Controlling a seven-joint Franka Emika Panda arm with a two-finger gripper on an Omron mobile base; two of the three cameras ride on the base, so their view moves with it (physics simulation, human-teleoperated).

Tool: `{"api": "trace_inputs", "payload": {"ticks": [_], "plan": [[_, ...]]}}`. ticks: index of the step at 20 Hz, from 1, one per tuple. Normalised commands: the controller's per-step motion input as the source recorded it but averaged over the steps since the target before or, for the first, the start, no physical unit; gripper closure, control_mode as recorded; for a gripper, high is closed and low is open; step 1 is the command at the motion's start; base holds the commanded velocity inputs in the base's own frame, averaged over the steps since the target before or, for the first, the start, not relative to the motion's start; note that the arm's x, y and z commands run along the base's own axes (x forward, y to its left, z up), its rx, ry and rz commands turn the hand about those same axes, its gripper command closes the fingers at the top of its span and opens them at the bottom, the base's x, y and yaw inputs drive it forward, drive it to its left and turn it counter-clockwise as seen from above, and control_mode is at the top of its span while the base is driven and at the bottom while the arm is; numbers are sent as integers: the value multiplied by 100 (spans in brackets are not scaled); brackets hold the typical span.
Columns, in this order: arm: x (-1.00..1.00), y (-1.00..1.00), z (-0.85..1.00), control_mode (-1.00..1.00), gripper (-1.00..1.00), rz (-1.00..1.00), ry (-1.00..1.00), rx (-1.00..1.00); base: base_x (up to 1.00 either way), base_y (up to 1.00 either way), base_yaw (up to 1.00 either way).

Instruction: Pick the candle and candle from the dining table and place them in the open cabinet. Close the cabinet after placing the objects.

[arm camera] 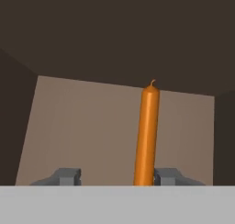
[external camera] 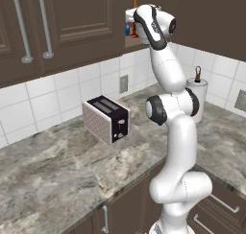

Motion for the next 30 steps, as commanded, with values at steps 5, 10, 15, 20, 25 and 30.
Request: {"api": "trace_inputs", "payload": {"ticks": [5,10,15,20,25,30], "plan": [[-2,0,0,-100,-100,0,0,0,0,0,0],[-41,-14,0,-100,-100,0,0,0,0,0,0],[-65,-20,0,-100,-100,0,0,0,0,0,0],[-100,-34,0,-100,-100,-3,-1,0,0,0,0],[-100,-25,0,-100,-100,-12,0,0,0,0,0],[-100,-4,14,-100,-100,-24,12,-3,0,0,0]]}}
